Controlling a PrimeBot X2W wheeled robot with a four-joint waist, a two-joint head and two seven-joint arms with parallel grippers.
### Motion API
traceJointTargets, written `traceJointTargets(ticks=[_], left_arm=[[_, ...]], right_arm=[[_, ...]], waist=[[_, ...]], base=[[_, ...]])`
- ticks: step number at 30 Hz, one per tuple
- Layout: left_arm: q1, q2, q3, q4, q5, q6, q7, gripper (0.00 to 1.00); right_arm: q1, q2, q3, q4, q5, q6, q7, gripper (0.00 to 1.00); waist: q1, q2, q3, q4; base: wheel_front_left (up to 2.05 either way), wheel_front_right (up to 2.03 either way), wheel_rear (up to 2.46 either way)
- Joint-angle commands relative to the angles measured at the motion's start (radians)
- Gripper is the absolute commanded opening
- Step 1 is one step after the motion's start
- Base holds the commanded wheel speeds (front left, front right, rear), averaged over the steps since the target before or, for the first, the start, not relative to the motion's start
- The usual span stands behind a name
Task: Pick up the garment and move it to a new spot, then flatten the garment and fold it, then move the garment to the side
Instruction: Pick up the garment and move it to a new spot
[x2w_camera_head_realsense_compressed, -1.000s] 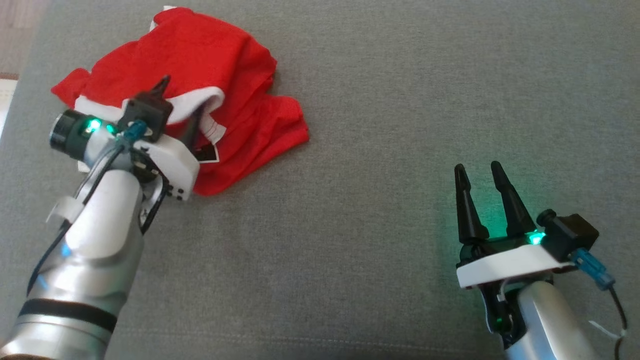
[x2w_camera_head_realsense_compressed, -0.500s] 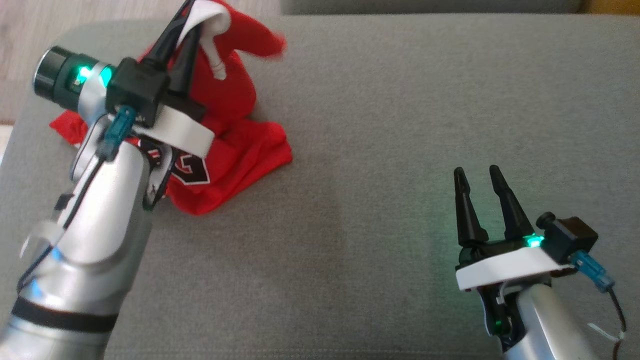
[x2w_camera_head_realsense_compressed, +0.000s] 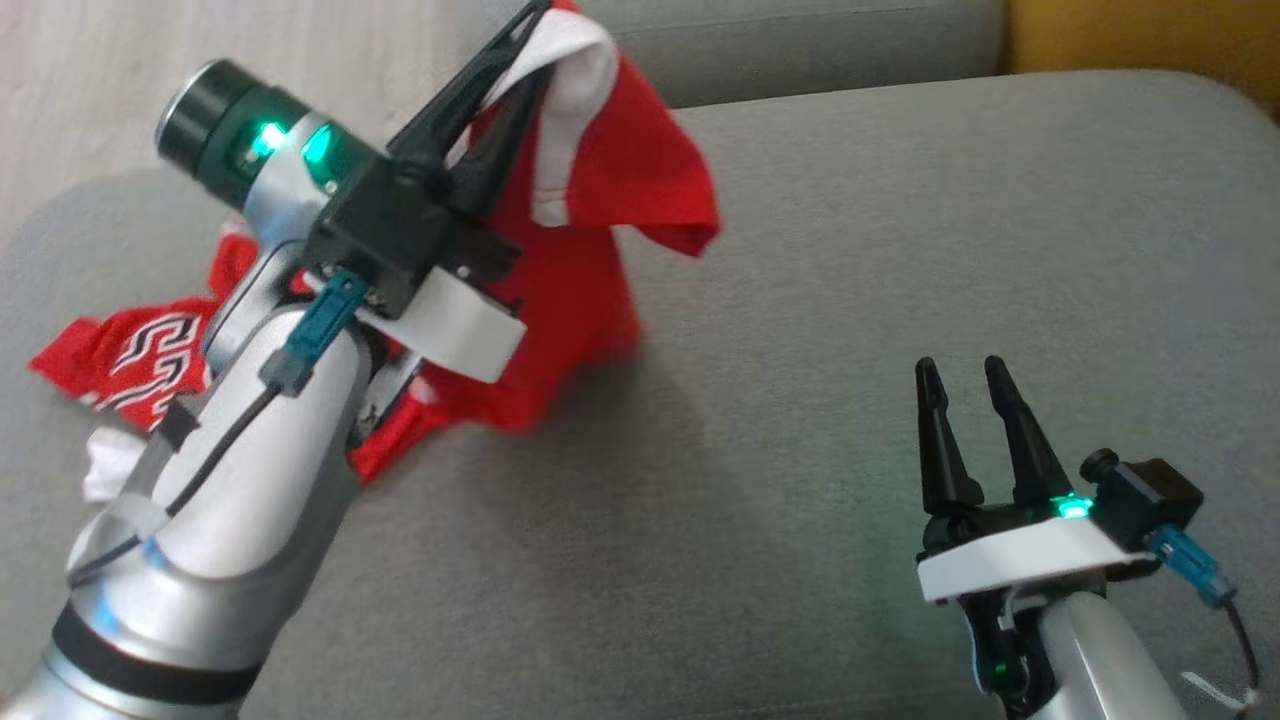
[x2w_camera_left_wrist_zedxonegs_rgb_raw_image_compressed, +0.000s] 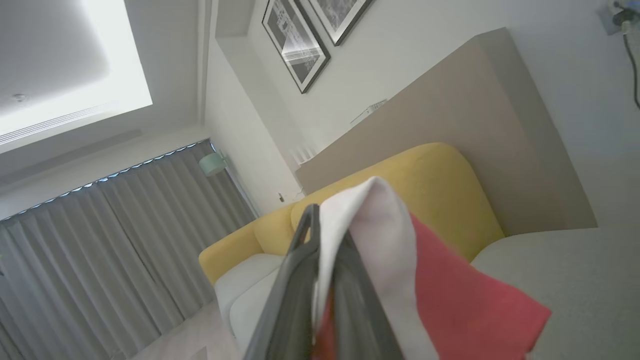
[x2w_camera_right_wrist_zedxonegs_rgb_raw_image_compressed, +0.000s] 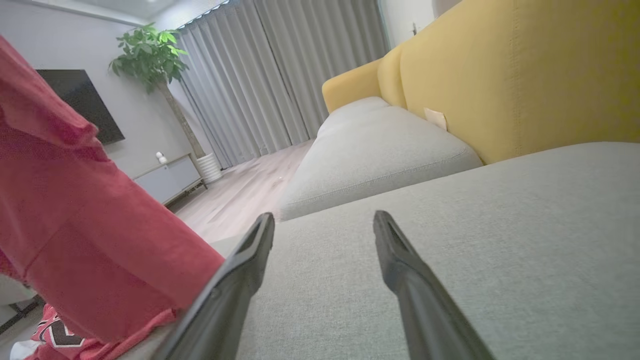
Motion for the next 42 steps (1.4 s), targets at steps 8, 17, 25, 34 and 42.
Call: traceJointTargets(ticks=[8, 17, 25, 34, 42], left_arm=[[-0.1, 0.02, -0.013, -0.136, -0.032, -0.029, 0.17, 0.0], [-0.224, 0.097, -0.052, -0.056, -0.038, -0.053, 0.208, 0.0], [-0.473, 0.129, -0.207, 0.337, -0.045, -0.06, 0.085, 1.0], [-0.58, 0.027, -0.204, 0.659, -0.075, -0.024, -0.04, 1.0], [-0.456, 0.022, -0.098, 0.524, -0.176, 0.033, -0.052, 1.0]], right_arm=[[-0.024, -0.004, 0.046, -0.072, 0.025, -0.001, -0.011, 1.0], [-0.072, -0.004, 0.115, -0.139, 0.063, -0.001, -0.011, 1.0], [-0.106, -0.004, 0.175, -0.173, 0.105, -0.001, -0.011, 1.0], [-0.102, -0.004, 0.158, -0.168, 0.088, -0.001, -0.011, 1.0], [-0.084, -0.004, 0.051, -0.135, 0.023, -0.001, -0.011, 1.0]], waist=[[0.0, 0.0, -0.017, -0.155], [0.0, 0.0, 0.089, -0.349], [0.0, 0.0, 0.177, -0.46], [0.0, 0.0, 0.172, -0.404], [0.0, 0.0, 0.098, -0.23]], base=[[0.0, 0.0, 0.0], [0.0, 0.0, 0.0], [0.0, 0.0, 0.0], [0.0, 0.0, 0.0], [0.0, 0.0, 0.0]])
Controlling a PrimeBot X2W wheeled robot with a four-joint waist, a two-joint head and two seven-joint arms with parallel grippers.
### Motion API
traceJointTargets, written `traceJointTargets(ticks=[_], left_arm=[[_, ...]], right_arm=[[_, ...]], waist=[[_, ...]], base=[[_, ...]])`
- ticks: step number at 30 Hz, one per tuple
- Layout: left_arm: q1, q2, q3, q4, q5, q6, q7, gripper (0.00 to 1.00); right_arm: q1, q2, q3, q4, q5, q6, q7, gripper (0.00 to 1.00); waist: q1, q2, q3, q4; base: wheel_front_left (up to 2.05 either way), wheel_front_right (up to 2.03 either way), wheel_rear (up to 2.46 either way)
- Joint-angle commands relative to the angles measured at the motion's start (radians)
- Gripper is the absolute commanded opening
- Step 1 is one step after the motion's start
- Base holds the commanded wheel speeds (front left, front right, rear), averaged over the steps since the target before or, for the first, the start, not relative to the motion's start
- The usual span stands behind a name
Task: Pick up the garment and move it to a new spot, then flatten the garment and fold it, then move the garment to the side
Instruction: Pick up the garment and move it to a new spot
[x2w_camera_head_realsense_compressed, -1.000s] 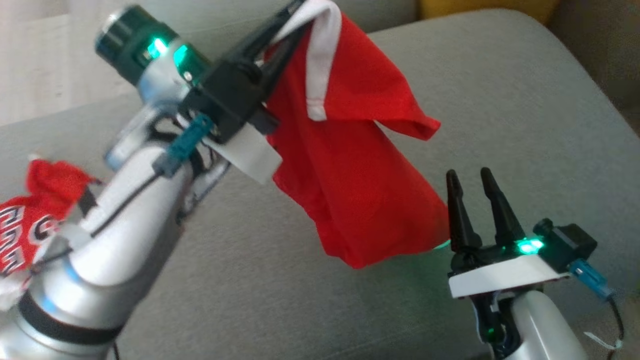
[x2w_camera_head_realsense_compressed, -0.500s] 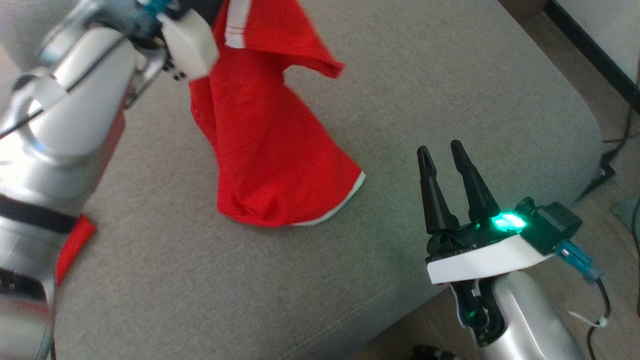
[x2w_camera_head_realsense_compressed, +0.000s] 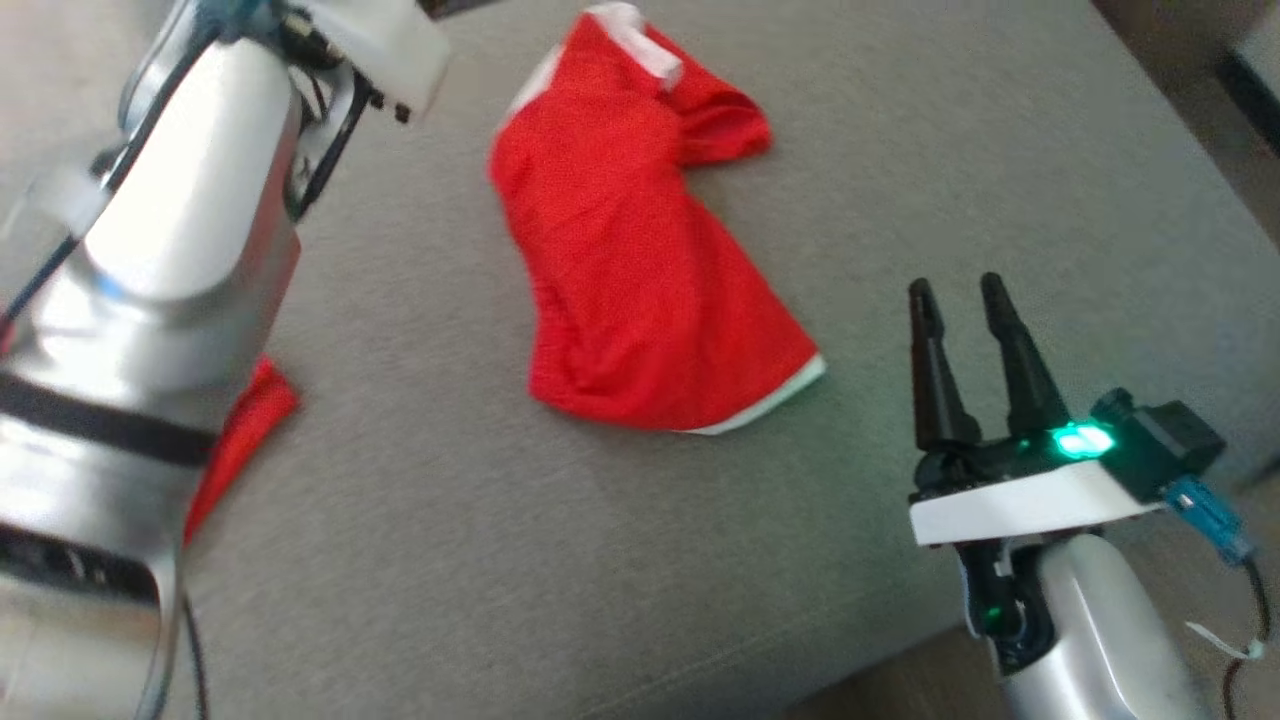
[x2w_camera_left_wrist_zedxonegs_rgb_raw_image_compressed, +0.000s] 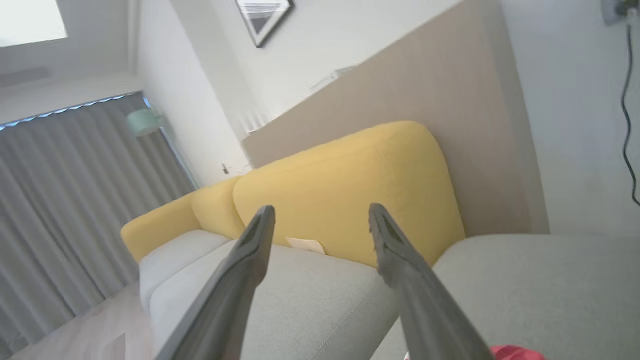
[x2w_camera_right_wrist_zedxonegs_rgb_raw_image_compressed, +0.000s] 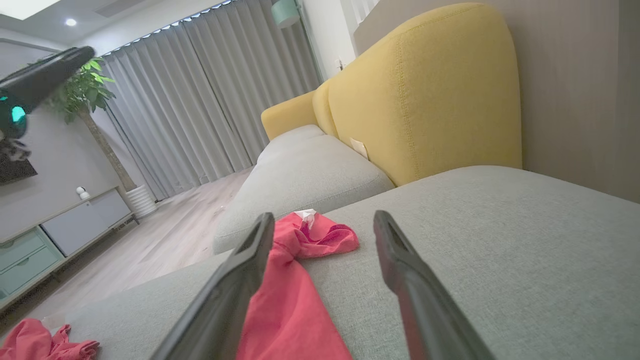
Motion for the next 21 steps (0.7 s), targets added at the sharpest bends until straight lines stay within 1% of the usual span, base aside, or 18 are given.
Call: traceJointTargets(ticks=[1, 2, 3, 4, 7, 9, 10, 12, 15, 18, 21], left_arm=[[0.028, 0.042, 0.055, -0.057, -0.023, 0.015, -0.005, 1.0], [0.069, 0.047, 0.071, -0.088, -0.036, 0.022, -0.005, 1.0], [0.069, 0.047, 0.071, -0.088, -0.036, 0.022, -0.005, 1.0], [0.162, 0.055, 0.111, -0.153, -0.072, 0.042, -0.005, 1.0], [0.316, 0.062, 0.166, -0.251, -0.113, 0.072, -0.005, 1.0], [0.428, 0.061, 0.198, -0.323, -0.132, 0.094, -0.005, 1.0], [0.428, 0.061, 0.198, -0.323, -0.132, 0.094, -0.005, 1.0], [0.542, 0.047, 0.231, -0.39, -0.154, 0.115, -0.005, 1.0], [0.697, 0.02, 0.266, -0.476, -0.167, 0.129, -0.005, 1.0], [0.826, -0.016, 0.299, -0.534, -0.167, 0.134, -0.005, 1.0], [0.925, -0.059, 0.335, -0.573, -0.158, 0.129, -0.005, 1.0]], right_arm=[[-0.012, -0.004, 0.006, -0.023, -0.018, -0.001, -0.011, 1.0], [-0.005, -0.004, -0.008, -0.018, -0.029, -0.001, -0.011, 1.0], [-0.005, -0.004, -0.008, -0.018, -0.029, -0.001, -0.011, 1.0], [0.007, -0.004, -0.033, -0.009, -0.05, -0.001, -0.011, 1.0], [0.026, -0.004, -0.061, 0.004, -0.079, -0.001, -0.011, 1.0], [0.039, -0.004, -0.069, 0.01, -0.095, -0.001, -0.011, 1.0], [0.039, -0.004, -0.069, 0.01, -0.095, -0.001, -0.011, 1.0], [0.054, -0.004, -0.078, 0.013, -0.106, -0.001, -0.011, 1.0], [0.076, -0.004, -0.091, 0.019, -0.114, -0.001, -0.011, 1.0], [0.097, -0.004, -0.096, 0.025, -0.113, -0.001, -0.011, 1.0], [0.113, -0.004, -0.093, 0.032, -0.112, -0.001, -0.011, 1.0]], waist=[[0.0, 0.0, -0.056, 0.09], [0.0, 0.0, -0.069, 0.115], [0.0, 0.0, -0.069, 0.115], [0.0, 0.0, -0.091, 0.16], [0.0, 0.0, -0.121, 0.22], [0.0, 0.0, -0.138, 0.253], [0.0, 0.0, -0.138, 0.253], [0.0, 0.0, -0.154, 0.283], [0.0, 0.0, -0.175, 0.316], [0.0, 0.0, -0.193, 0.335], [0.0, 0.0, -0.202, 0.339]], base=[[0.0, 0.0, 0.0], [0.0, 0.0, 0.0], [0.0, 0.0, 0.0], [0.0, 0.0, 0.0], [0.0, 0.0, 0.0], [0.0, 0.0, 0.0], [0.0, 0.0, 0.0], [0.0, 0.0, 0.0], [0.0, 0.0, 0.0], [0.0, 0.0, 0.0], [0.0, 0.0, 0.0]])
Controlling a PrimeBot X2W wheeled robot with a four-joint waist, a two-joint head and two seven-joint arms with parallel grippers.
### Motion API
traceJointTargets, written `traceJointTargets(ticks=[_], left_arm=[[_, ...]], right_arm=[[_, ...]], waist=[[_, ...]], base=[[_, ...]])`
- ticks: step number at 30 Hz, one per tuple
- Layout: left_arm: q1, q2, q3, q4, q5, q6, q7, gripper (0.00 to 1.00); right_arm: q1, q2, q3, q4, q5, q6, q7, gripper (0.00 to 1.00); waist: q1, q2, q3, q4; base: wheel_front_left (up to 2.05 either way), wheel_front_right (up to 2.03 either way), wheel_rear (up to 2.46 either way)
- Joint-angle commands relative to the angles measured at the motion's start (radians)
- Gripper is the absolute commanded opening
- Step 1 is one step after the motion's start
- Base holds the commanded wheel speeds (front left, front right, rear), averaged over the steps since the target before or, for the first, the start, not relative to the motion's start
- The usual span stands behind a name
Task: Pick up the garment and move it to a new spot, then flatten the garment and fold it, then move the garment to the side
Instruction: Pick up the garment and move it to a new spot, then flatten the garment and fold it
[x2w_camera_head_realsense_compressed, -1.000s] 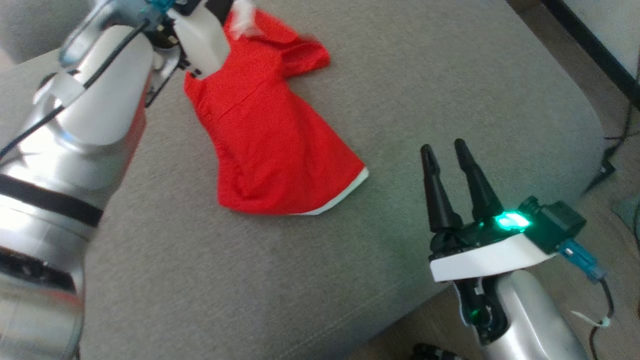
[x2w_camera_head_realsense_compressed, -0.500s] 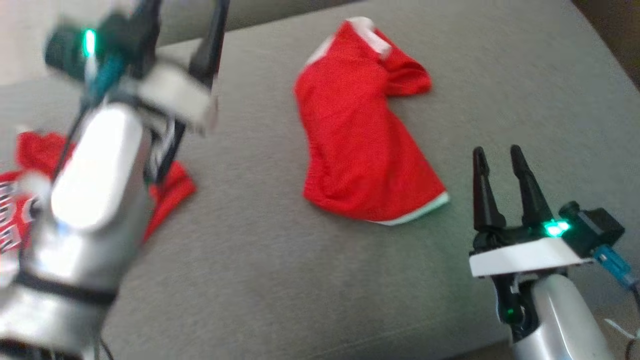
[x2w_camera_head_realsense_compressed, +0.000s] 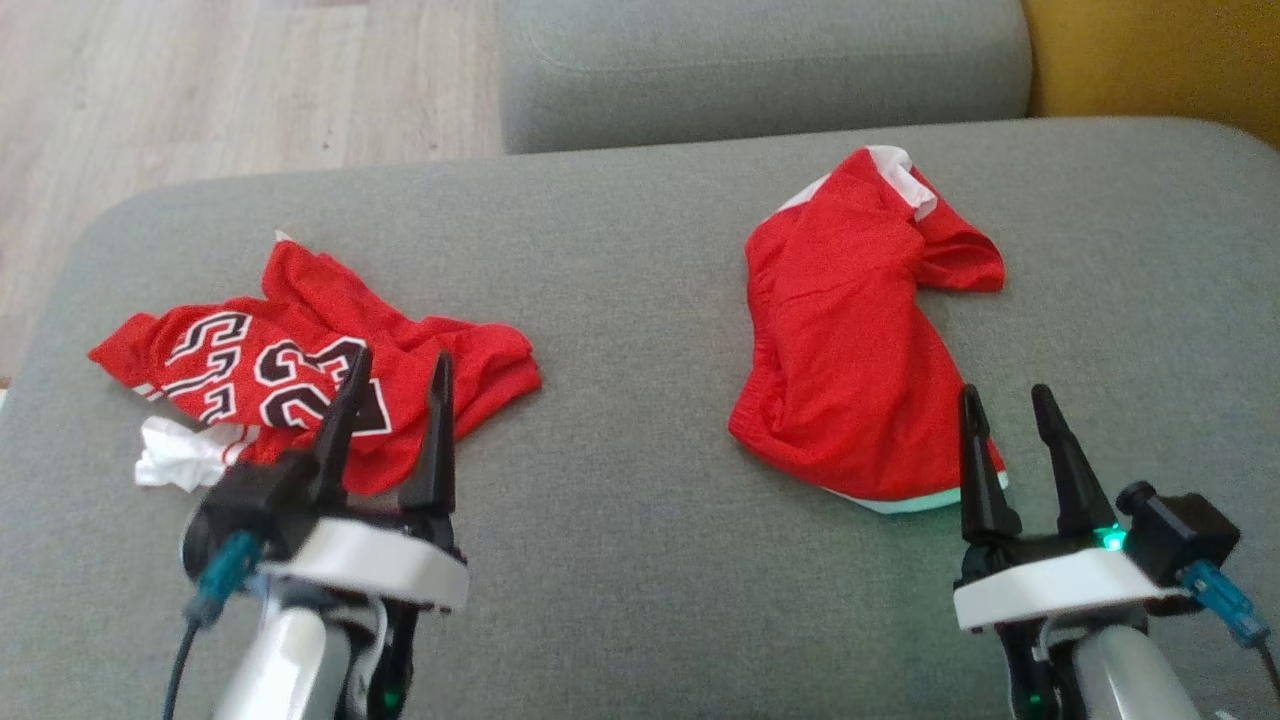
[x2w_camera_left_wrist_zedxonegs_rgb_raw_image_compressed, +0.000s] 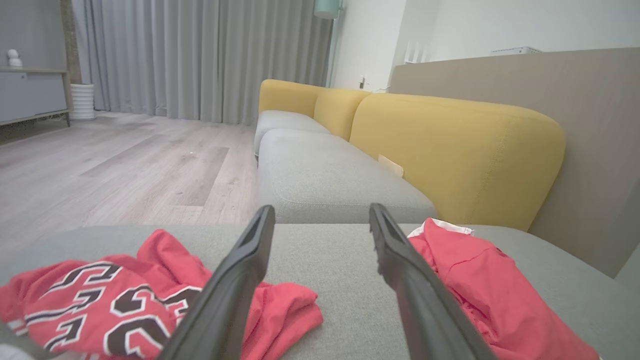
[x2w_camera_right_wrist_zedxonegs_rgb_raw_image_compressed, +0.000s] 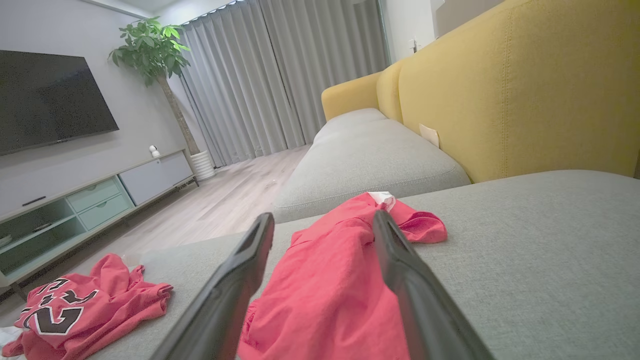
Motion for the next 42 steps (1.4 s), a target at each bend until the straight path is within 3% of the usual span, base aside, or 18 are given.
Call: traceJointTargets(ticks=[1, 6, 13, 22, 33, 42], left_arm=[[-0.028, -0.011, 0.062, -0.05, 0.008, -0.005, -0.005, 1.0], [0.041, -0.067, 0.117, -0.07, 0.039, -0.051, -0.005, 1.0], [0.032, -0.102, 0.139, -0.033, 0.08, -0.121, -0.005, 1.0], [-0.088, -0.115, 0.027, 0.158, 0.123, -0.19, -0.005, 1.0], [-0.29, -0.109, -0.162, 0.396, 0.139, -0.216, 0.037, 1.0], [-0.37, -0.092, -0.234, 0.496, 0.097, -0.218, 0.04, 1.0]], right_arm=[[-0.017, -0.005, 0.022, -0.024, -0.005, -0.001, -0.011, 1.0], [-0.018, -0.005, 0.032, -0.014, 0.0, -0.001, -0.011, 1.0], [-0.033, -0.005, 0.043, -0.017, -0.002, -0.001, -0.011, 1.0], [-0.065, -0.005, 0.036, -0.039, -0.005, -0.001, -0.011, 1.0], [-0.109, -0.005, 0.039, -0.065, 0.012, -0.001, -0.011, 1.0], [-0.118, -0.005, 0.047, -0.067, 0.027, -0.001, -0.011, 1.0]], waist=[[0.0, -0.0001, -0.014, 0.01], [0.0, -0.0001, -0.018, -0.005], [0.0, -0.0001, 0.008, -0.048], [0.0, -0.0001, 0.116, -0.122], [0.0, -0.0001, 0.233, -0.222], [0.0, -0.0001, 0.252, -0.264]], base=[[0.0, 0.0, 0.0], [0.0, 0.0, 0.0], [0.0, 0.0, 0.0], [0.0, 0.0, 0.0], [0.0, 0.0, 0.0], [0.0, 0.0, 0.0]])
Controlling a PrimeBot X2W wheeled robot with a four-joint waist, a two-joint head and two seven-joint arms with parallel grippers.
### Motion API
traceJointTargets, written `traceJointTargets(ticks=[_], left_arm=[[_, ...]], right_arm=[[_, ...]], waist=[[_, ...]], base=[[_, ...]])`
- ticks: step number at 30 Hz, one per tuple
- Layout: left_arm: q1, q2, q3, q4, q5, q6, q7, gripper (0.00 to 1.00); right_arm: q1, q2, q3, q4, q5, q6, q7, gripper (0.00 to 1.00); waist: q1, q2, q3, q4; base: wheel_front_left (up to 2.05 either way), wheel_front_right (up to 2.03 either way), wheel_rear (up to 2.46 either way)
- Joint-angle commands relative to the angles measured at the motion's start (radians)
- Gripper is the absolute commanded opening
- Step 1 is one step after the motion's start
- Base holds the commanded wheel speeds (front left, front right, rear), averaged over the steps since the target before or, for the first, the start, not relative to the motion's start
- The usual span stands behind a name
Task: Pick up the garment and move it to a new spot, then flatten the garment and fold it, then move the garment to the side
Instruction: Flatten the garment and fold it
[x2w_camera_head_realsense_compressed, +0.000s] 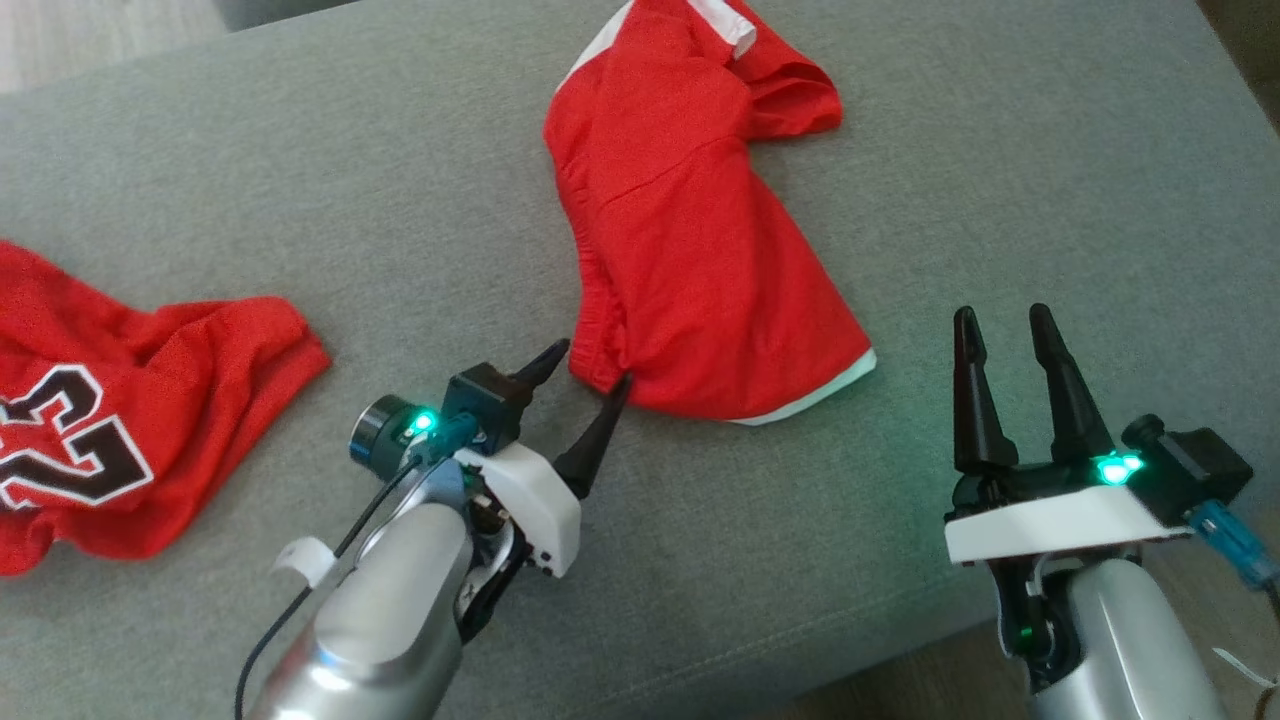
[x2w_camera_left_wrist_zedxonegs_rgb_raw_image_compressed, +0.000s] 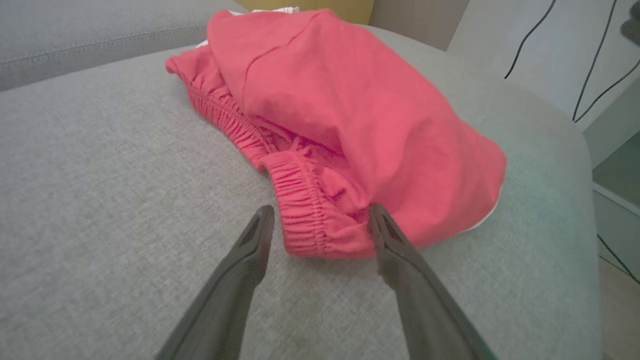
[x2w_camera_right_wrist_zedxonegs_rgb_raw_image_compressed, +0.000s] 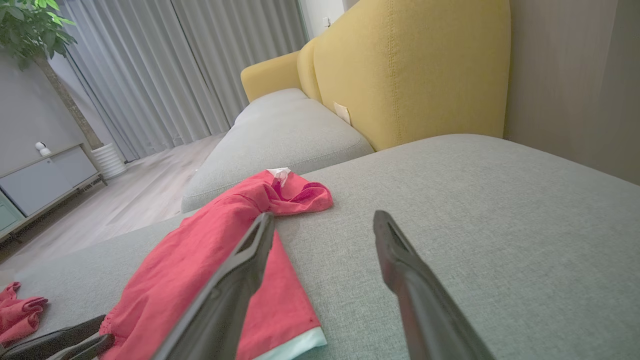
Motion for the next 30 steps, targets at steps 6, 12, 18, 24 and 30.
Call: traceJointTargets(ticks=[6, 12, 18, 24, 30], left_arm=[[-0.064, 0.011, 0.014, 0.041, -0.009, -0.005, -0.003, 1.0], [-0.09, 0.001, -0.013, 0.104, -0.012, -0.006, -0.001, 0.0], [-0.094, -0.005, -0.013, 0.123, -0.024, 0.003, -0.026, 0.0], [-0.056, 0.014, 0.059, 0.056, -0.046, 0.071, -0.047, 0.0], [0.015, 0.04, 0.141, -0.09, -0.034, 0.143, -0.049, 0.0]], right_arm=[[-0.029, -0.005, 0.027, -0.034, 0.007, -0.001, -0.011, 1.0], [-0.028, -0.005, 0.024, -0.035, 0.005, -0.001, -0.011, 1.0], [-0.017, -0.005, 0.017, -0.036, 0.001, -0.001, -0.011, 1.0], [-0.003, -0.005, 0.011, -0.026, -0.009, -0.001, -0.011, 1.0], [0.006, -0.005, 0.006, -0.009, -0.018, -0.001, -0.011, 1.0]], waist=[[0.0, 0.0, -0.002, -0.022], [0.0, 0.0, -0.01, -0.026], [0.0, 0.0, -0.033, 0.003], [0.0, 0.0, -0.078, 0.062], [0.0, 0.0, -0.108, 0.123]], base=[[0.0, 0.0, 0.0], [0.0, 0.0, 0.0], [0.0, 0.0, 0.0], [0.0, 0.0, 0.0], [0.0, 0.0, 0.0]])
